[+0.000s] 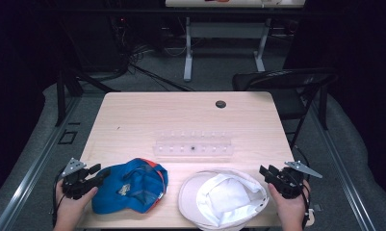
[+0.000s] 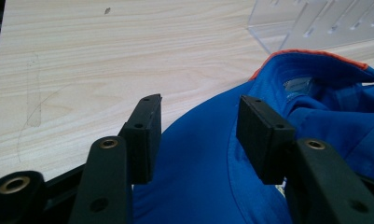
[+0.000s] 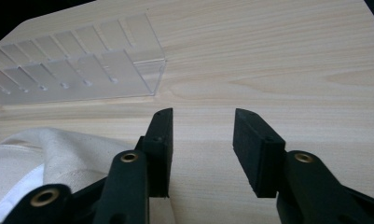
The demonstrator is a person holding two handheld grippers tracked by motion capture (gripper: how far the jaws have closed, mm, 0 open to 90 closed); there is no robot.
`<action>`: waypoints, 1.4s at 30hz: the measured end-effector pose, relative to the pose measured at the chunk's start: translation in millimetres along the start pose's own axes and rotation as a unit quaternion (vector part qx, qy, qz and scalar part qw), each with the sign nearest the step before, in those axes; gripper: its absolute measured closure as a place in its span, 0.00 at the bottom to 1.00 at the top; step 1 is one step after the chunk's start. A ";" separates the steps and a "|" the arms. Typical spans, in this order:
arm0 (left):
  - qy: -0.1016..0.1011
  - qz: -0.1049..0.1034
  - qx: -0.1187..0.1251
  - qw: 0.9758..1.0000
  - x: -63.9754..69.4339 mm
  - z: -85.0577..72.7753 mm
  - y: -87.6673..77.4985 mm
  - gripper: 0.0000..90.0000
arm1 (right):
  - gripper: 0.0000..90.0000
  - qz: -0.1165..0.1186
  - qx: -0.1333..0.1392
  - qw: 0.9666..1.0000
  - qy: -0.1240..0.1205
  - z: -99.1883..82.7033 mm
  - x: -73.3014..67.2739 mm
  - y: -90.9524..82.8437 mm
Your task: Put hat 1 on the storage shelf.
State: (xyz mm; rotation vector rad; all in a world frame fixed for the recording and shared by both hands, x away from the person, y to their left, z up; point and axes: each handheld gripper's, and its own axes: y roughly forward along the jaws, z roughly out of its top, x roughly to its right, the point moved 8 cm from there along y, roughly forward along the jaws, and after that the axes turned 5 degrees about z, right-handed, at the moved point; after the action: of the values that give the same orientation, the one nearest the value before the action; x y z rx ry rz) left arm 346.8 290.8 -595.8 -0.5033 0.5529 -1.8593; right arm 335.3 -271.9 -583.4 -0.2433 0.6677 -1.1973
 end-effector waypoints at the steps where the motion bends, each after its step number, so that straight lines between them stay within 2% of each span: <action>1: 0.000 0.000 0.000 1.000 0.0 0.0 0.0 0.56 | 0.63 0.000 0.000 1.000 0.000 0.0 0.0 0.0; 6: 0.005 0.000 0.002 1.000 3.7 -0.1 -2.6 0.55 | 0.62 0.010 -0.018 1.000 0.020 1.6 -2.9 -3.1; 7: 0.007 -0.002 0.005 1.000 5.4 0.4 -3.8 0.55 | 0.63 0.020 -0.027 0.999 0.032 4.1 -6.8 -3.6; 10: 0.007 -0.006 0.010 1.000 7.9 1.3 -5.2 0.56 | 0.64 0.027 -0.042 0.998 0.040 8.0 -11.2 -3.9; 11: 0.011 -0.006 0.008 1.000 8.7 1.3 -6.0 0.57 | 0.64 0.033 -0.039 0.998 0.043 10.9 -14.1 -3.8; 12: 0.011 -0.006 0.008 1.000 8.7 1.3 -6.0 0.57 | 0.64 0.033 -0.039 0.998 0.043 10.9 -14.1 -3.8; 15: 0.016 -0.005 0.010 1.000 11.4 1.9 -6.9 0.57 | 0.63 0.033 -0.066 0.997 0.022 18.7 -22.1 -5.8; 17: 0.016 -0.008 0.014 1.000 13.8 2.5 -7.1 0.57 | 0.61 0.034 -0.085 0.996 0.021 20.9 -26.2 -6.2; 18: 0.016 -0.008 0.014 1.000 13.8 2.5 -7.1 0.57 | 0.61 0.034 -0.085 0.996 0.021 20.9 -26.2 -6.2; 19: 0.016 -0.011 0.012 1.000 15.5 2.0 -6.2 0.57 | 0.59 0.029 -0.106 0.994 0.006 21.9 -29.3 -6.5; 21: 0.017 -0.014 0.009 1.000 16.6 1.8 -6.2 0.57 | 0.58 0.026 -0.113 0.993 -0.001 22.3 -31.0 -6.6; 23: 0.021 -0.017 0.010 1.000 19.4 1.7 -5.4 0.57 | 0.57 0.026 -0.136 0.990 -0.011 22.2 -36.3 -10.6; 26: 0.026 -0.017 0.007 1.000 20.3 1.2 -5.6 0.57 | 0.56 0.036 -0.147 0.989 -0.010 22.4 -42.5 -17.5; 29: 0.027 -0.016 0.007 0.999 20.5 1.3 -6.0 0.57 | 0.56 0.034 -0.154 0.987 -0.013 21.7 -45.7 -22.8; 30: 0.025 -0.015 0.012 1.000 20.4 1.7 -5.8 0.57 | 0.56 0.031 -0.170 0.985 -0.017 18.9 -48.1 -29.7; 31: 0.024 -0.014 0.011 1.000 19.8 1.7 -6.3 0.57 | 0.56 0.031 -0.176 0.984 -0.018 17.8 -48.7 -32.2; 33: 0.023 -0.014 0.012 1.000 19.7 1.8 -6.6 0.57 | 0.55 0.026 -0.190 0.981 -0.013 13.9 -49.2 -38.5; 37: 0.023 -0.013 0.012 1.000 20.0 1.6 -6.8 0.57 | 0.55 0.033 -0.208 0.977 0.010 4.3 -50.1 -48.0; 38: 0.023 -0.012 0.013 1.000 20.1 1.7 -6.8 0.57 | 0.55 0.033 -0.217 0.975 0.011 0.8 -50.0 -49.9; 42: 0.024 -0.012 0.012 1.000 20.4 1.7 -7.0 0.57 | 0.56 0.024 -0.230 0.973 0.015 -12.7 -47.3 -51.4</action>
State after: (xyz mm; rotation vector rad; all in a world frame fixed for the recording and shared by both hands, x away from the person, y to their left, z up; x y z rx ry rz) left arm 335.9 273.6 -588.7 -0.4518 0.5571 -1.9038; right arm 278.2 -245.3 -550.6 -0.5943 0.9708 -0.9881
